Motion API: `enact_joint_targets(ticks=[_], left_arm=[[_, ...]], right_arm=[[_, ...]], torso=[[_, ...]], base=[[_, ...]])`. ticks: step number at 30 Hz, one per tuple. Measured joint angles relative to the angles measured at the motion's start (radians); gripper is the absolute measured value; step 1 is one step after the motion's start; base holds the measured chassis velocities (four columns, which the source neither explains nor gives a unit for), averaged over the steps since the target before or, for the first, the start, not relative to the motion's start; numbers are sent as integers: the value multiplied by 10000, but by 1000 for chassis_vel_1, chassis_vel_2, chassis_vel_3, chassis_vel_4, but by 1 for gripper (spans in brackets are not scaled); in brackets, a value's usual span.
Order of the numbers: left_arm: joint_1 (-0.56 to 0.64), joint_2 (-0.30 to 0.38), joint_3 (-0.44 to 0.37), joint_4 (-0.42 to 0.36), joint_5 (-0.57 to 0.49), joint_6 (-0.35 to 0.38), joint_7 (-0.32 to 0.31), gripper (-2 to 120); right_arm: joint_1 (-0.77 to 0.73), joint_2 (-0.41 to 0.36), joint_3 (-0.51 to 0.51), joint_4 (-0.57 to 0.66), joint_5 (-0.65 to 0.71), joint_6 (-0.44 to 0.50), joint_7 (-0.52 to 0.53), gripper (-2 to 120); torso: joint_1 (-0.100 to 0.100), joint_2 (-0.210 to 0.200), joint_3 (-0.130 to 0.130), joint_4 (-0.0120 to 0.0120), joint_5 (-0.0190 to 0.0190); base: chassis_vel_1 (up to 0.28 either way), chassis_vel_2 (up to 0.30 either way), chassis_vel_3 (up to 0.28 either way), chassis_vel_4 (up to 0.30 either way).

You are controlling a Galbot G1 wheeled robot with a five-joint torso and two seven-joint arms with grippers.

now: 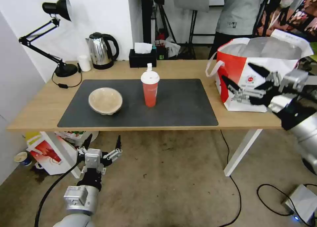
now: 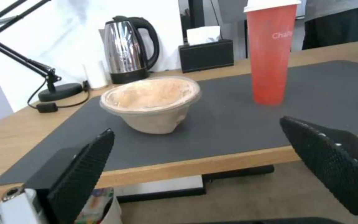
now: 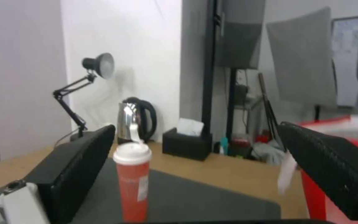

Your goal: Pick up the trash from the table and place it into the takeout bag.

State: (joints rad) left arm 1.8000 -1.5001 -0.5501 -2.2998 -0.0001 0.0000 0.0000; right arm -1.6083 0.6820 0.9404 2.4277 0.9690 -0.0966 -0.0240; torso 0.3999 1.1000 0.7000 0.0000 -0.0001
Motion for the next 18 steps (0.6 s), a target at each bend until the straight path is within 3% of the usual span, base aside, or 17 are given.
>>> enact_joint_targets(ticks=[1,9,18], left_arm=[[0,0,0,0,0,0,0,100],[0,0,-1,-1,0,0,0,100],[0,1,0,-1,0,0,0,100]], right_arm=[[0,0,0,0,0,0,0,100],[-320,2116,-957,524,-1894,-322,-52,100],[-690,3258,-1224,714,-2798,-404,-127,100]], torso=[[0,0,0,0,0],[0,-1,0,0,-1],[1,-1,-1,0,1]], base=[[0,0,0,0],[0,0,0,0],[0,0,0,0]])
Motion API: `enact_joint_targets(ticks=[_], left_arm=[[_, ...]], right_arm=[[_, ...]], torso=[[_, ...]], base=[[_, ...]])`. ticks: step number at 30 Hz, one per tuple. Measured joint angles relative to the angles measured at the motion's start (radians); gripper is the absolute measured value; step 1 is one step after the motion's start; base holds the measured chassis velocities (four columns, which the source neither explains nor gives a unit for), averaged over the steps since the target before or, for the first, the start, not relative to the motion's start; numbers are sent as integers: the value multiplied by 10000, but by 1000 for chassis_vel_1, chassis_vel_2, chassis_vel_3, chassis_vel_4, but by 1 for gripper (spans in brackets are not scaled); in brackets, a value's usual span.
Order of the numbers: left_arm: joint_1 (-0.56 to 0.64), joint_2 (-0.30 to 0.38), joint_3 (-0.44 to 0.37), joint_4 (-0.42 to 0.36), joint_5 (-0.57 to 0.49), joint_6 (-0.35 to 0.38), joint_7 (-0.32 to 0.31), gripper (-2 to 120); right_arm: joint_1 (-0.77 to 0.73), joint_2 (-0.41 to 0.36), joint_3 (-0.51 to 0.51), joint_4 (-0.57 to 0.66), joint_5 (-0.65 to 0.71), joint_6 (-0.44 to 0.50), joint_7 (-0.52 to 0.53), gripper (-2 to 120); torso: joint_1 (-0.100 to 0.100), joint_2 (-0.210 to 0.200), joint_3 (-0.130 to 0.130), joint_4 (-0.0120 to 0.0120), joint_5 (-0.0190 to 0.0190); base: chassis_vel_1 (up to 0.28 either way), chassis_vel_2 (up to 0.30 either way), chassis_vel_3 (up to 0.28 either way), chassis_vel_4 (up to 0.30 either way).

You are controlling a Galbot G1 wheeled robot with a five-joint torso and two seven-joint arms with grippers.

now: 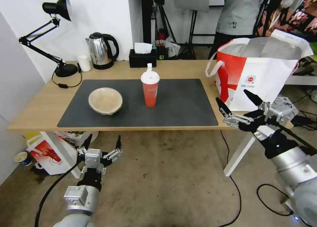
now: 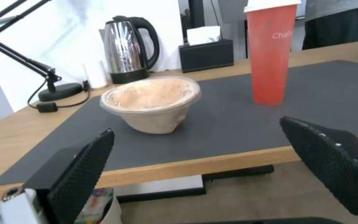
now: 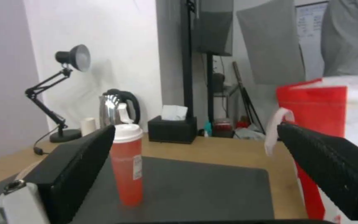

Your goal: Pick up the trash from the table and place it into the takeout bag.

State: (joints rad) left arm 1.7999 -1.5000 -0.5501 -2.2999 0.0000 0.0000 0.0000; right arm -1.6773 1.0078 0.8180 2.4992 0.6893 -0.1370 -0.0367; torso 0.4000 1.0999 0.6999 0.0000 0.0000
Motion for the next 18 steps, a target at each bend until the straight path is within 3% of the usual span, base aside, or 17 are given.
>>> enact_joint_targets(ticks=[10,18], left_arm=[[0,0,0,0,0,0,0,100],[0,0,0,0,0,0,0,100]], right_arm=[[-453,1194,-215,1,-927,-13,-5,100],[-726,1672,-336,2,-1458,60,-151,100]], torso=[[-1,0,1,0,-1],[0,0,1,0,-1]], base=[[0,0,0,0],[0,0,0,0]])
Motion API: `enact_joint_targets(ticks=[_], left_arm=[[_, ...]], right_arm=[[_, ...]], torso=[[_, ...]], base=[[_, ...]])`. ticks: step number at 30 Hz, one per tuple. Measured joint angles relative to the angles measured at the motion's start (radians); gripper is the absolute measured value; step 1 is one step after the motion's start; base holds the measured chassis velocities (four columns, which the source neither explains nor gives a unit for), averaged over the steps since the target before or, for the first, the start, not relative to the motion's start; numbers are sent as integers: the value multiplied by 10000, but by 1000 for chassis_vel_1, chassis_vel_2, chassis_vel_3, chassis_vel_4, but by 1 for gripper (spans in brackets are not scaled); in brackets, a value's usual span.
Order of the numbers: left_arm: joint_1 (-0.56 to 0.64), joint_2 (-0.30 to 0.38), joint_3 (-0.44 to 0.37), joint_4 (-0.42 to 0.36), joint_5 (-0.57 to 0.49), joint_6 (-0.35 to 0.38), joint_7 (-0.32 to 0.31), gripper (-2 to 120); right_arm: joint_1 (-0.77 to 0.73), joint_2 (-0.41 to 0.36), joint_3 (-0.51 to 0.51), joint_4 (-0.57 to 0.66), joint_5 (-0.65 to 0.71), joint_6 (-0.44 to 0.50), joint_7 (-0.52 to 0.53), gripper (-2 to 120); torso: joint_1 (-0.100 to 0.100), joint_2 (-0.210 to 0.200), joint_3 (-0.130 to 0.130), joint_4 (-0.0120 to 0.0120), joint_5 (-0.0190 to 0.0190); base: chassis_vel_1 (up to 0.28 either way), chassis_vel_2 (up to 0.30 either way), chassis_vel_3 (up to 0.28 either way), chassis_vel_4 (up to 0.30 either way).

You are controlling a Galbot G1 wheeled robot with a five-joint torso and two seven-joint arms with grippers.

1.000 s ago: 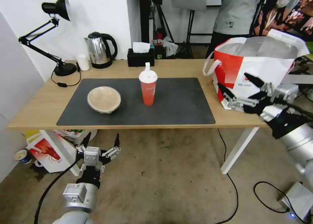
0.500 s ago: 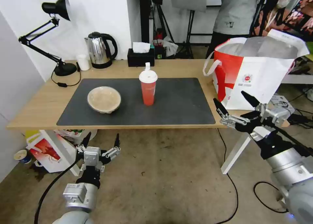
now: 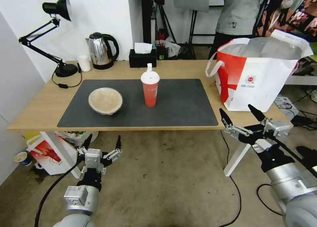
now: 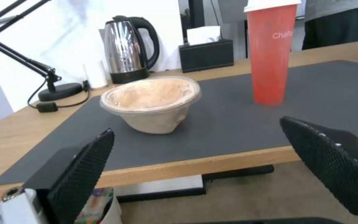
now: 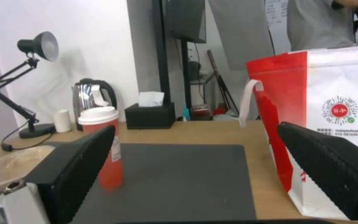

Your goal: Pick up the trash from the table and place it into the takeout bag.

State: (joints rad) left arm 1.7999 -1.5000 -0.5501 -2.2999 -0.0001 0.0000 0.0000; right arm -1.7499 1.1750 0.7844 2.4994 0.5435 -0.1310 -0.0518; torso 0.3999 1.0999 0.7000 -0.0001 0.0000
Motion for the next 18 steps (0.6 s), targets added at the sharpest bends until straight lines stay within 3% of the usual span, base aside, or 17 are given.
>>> enact_joint_targets(ticks=[18], left_arm=[[0,0,0,0,0,0,0,100]], right_arm=[[-305,484,-787,44,-944,587,-110,100]], torso=[[0,0,0,0,0]], base=[[0,0,0,0]])
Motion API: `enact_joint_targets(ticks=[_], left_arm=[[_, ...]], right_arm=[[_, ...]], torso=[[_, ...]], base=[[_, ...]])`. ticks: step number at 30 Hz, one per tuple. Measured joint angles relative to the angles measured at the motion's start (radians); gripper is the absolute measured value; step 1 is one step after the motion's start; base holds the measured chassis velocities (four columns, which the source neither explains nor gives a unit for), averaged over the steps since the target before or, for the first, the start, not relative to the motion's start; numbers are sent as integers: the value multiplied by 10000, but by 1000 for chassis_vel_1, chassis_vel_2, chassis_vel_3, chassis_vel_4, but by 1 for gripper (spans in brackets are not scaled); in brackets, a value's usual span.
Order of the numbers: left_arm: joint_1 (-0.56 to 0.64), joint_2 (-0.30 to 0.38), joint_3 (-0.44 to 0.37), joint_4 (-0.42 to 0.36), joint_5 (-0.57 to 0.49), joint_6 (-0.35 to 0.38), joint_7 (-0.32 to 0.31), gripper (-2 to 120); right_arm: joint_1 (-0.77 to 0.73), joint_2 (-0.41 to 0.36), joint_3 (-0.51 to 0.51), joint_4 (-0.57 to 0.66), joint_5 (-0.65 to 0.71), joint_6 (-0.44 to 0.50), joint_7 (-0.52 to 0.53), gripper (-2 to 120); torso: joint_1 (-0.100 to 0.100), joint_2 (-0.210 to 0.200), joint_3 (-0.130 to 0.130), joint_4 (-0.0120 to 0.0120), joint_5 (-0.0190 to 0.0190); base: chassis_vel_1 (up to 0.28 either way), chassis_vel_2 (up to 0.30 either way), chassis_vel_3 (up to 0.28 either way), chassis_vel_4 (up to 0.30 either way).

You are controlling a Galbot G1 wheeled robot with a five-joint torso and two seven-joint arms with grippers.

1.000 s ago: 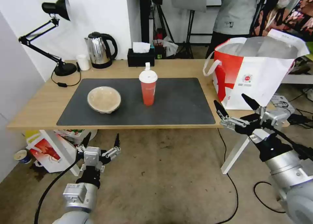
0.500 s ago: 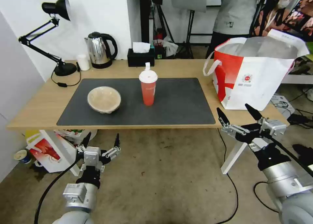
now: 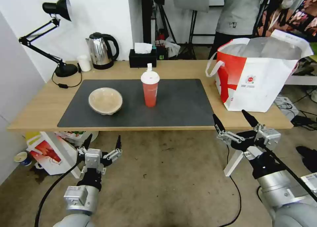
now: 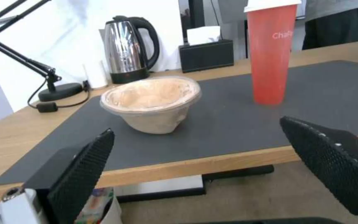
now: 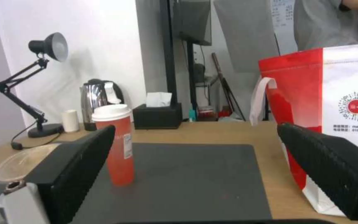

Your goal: Pick up the trash from the table and place it into the takeout bag.

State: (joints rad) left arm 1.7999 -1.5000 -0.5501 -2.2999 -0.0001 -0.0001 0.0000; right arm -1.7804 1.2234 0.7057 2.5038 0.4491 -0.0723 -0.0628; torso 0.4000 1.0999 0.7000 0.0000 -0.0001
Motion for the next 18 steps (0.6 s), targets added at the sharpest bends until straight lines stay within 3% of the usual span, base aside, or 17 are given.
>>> enact_joint_targets(ticks=[18], left_arm=[[0,0,0,0,0,0,0,100]], right_arm=[[-528,238,-226,-24,-797,489,49,100]], torso=[[0,0,0,0,0]], base=[[0,0,0,0]])
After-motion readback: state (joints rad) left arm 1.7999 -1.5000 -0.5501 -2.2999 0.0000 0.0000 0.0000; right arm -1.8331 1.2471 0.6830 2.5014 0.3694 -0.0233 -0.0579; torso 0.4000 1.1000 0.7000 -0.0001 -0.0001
